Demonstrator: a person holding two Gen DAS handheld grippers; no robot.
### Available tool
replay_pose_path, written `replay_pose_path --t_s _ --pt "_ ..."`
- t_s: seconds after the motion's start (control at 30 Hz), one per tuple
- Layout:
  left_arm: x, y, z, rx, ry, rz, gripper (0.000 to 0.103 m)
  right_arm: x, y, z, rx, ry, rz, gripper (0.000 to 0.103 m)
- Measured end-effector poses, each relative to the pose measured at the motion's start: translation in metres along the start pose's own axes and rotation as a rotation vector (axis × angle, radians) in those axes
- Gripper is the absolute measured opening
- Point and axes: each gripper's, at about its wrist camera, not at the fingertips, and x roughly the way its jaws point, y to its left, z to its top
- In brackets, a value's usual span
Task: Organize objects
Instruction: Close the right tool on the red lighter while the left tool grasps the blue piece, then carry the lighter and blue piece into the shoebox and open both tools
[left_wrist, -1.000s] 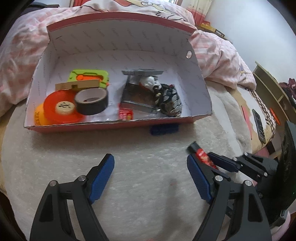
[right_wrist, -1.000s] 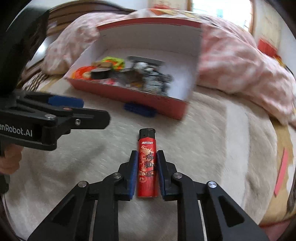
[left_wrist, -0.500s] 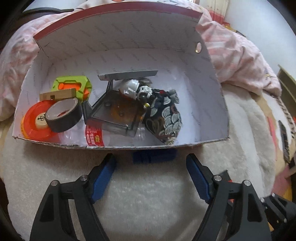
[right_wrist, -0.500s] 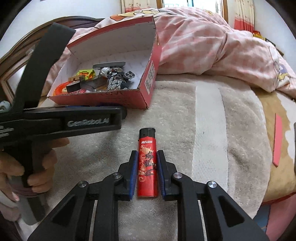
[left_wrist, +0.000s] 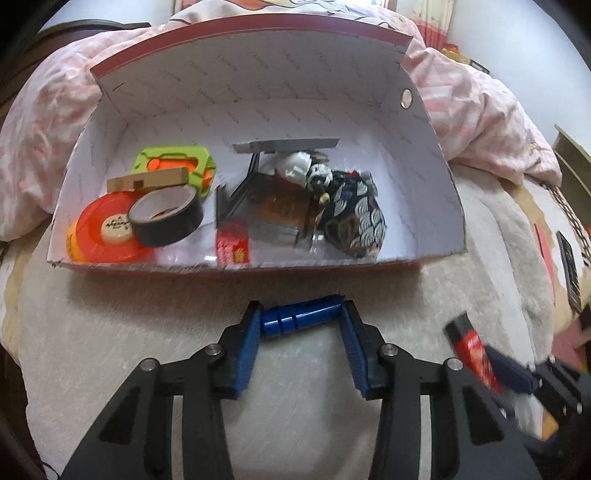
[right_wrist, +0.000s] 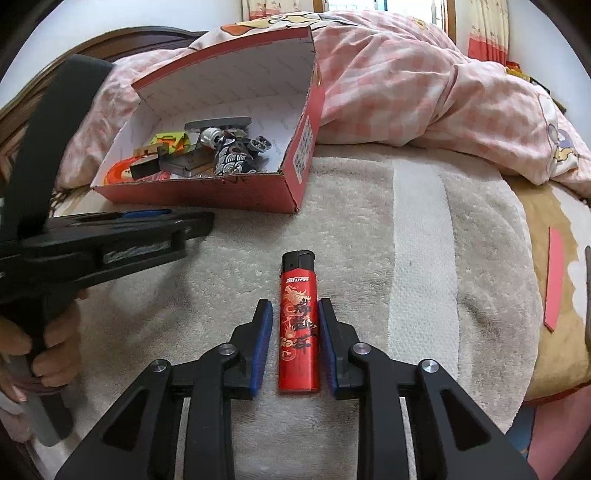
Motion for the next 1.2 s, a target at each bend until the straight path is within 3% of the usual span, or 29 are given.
replay_pose_path --t_s 0.33,0.9,1.2 --pt "-0.028 0.037 -0.011 0.017 -0.016 -0.045 0.042 -0.006 0.008 -0.002 0.055 -0.007 -0.045 0.021" --pt "-0.071 0.071 -0.007 0.028 -0.142 -0.007 0.042 -0.037 0.05 0.017 0.031 -0.087 0.052 0.021" --pt "-0.075 0.083 0.003 0.019 -0.162 -0.006 0.042 -0.042 0.066 0.035 0.012 -0.117 0.084 0.021"
